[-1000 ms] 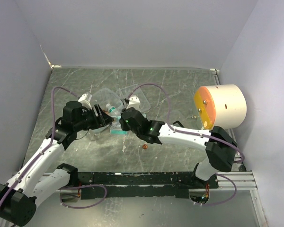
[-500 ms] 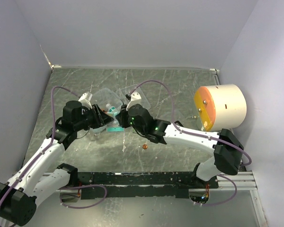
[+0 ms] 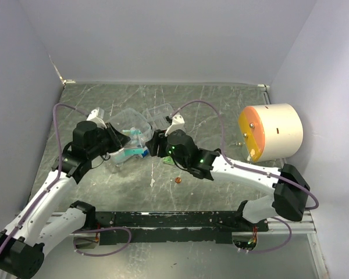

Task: Organize the medicine kit

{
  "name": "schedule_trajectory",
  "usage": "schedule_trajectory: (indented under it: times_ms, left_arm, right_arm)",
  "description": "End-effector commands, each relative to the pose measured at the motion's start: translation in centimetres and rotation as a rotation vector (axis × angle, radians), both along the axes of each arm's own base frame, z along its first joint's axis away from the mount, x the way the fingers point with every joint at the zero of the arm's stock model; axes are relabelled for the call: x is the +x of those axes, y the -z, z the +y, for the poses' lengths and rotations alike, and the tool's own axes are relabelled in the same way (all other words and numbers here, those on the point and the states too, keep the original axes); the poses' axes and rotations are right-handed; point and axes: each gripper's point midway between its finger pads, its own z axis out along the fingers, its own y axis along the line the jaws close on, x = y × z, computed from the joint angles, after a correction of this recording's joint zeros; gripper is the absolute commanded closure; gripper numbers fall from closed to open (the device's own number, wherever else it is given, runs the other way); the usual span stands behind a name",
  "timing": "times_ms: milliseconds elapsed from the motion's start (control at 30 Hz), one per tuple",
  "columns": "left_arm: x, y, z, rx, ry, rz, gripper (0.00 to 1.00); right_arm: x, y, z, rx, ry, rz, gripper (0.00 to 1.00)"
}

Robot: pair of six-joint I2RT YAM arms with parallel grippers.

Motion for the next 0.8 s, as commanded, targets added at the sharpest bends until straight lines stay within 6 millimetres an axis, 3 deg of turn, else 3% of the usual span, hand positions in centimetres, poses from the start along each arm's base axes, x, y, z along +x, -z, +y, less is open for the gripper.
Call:
schedule_trajectory:
  times_ms: [0, 133, 200, 767]
  left_arm:
    - [1.8, -3.6, 3.7, 0.044, -0.223, -0.079, 0.73]
    - [2.8, -4.0, 7.3, 0.129, -0.419, -0.085, 0.72]
    - [3.4, -4.2, 8.1, 0.168, -0.462, -0.081, 0.72]
    - [7.0, 3.9, 8.1, 0.366, -0.489, 0.147, 0.72]
  right_arm:
    - [0.4, -0.8, -1.8, 0.027, 0.067, -0.015, 0.48]
    - [0.1, -0.2, -2.8, 0.028, 0.083, -0.003, 0.48]
    - [-0.1, 0.0, -3.2, 0.036, 0.086, 0.002, 0.48]
    - [-0.2, 2.6, -5.2, 0.034, 0.085, 0.048, 0.49]
